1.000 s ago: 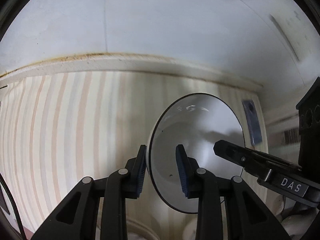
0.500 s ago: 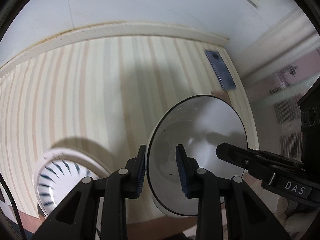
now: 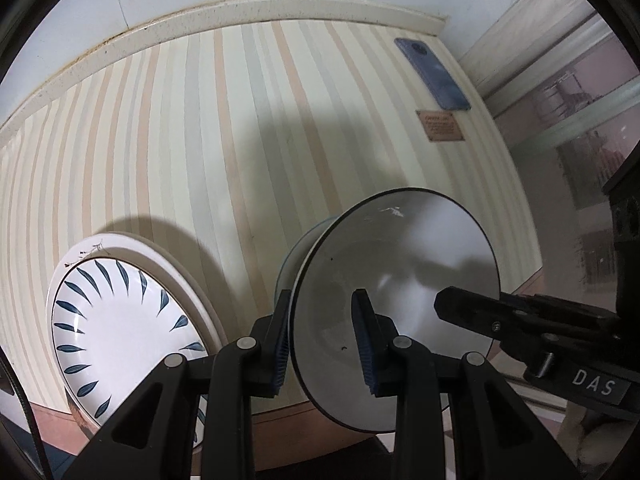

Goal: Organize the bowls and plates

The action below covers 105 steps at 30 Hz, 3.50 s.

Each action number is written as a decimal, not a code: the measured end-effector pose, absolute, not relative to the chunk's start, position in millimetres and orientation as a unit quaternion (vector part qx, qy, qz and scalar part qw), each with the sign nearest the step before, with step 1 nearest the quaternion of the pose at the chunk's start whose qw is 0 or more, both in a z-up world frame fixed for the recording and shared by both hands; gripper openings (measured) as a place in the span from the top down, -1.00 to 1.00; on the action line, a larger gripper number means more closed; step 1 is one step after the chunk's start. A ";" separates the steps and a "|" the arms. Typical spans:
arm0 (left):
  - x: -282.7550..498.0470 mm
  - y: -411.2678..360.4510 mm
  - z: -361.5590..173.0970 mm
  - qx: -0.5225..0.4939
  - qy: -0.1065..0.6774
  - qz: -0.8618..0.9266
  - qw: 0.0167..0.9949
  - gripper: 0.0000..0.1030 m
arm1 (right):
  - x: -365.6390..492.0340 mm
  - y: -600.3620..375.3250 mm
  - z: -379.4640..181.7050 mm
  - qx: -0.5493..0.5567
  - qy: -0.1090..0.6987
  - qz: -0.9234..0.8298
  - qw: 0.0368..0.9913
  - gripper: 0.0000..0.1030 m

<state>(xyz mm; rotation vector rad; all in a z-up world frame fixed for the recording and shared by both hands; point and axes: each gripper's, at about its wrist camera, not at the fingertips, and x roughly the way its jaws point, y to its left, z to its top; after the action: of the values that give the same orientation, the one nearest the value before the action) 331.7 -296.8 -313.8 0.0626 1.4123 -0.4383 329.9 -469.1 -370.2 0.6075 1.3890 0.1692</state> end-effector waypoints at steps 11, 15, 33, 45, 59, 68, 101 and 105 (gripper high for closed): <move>325.4 -308.5 -323.2 0.067 0.641 -0.192 0.740 0.49 | 338.1 -464.4 -375.0 0.250 0.637 0.071 0.726 0.52; 325.9 -305.8 -323.7 0.068 0.644 -0.192 0.737 0.49 | 340.4 -463.5 -372.6 0.242 0.640 0.067 0.726 0.52; 328.2 -297.2 -316.6 0.043 0.654 -0.177 0.734 0.48 | 337.2 -469.7 -373.4 0.259 0.640 0.070 0.720 0.52; 296.7 -278.1 -254.8 0.078 0.591 -0.182 0.782 0.47 | 304.9 -463.2 -312.6 0.193 0.602 0.033 0.774 -0.42; 273.1 -260.6 -190.2 0.050 0.535 -0.226 0.813 -0.87 | 245.1 -462.1 -235.4 0.200 0.538 0.015 0.819 -0.88; 276.0 -266.6 -193.2 0.033 0.540 -0.245 0.805 -0.87 | 230.2 -476.1 -227.3 0.214 0.528 0.015 0.822 -0.91; 370.9 -295.7 -378.3 -0.058 0.720 -0.244 0.647 -0.15 | 341.7 -474.7 -476.1 0.425 0.608 0.147 0.655 -0.35; 365.7 -291.9 -373.5 -0.061 0.712 -0.238 0.658 -0.11 | 342.8 -468.9 -474.1 0.415 0.606 0.134 0.665 -0.34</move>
<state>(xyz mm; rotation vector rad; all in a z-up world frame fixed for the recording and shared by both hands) 365.7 -291.9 -373.5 -0.1387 1.6126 -0.5395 342.8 -468.9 -474.1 0.9365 1.3692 0.3031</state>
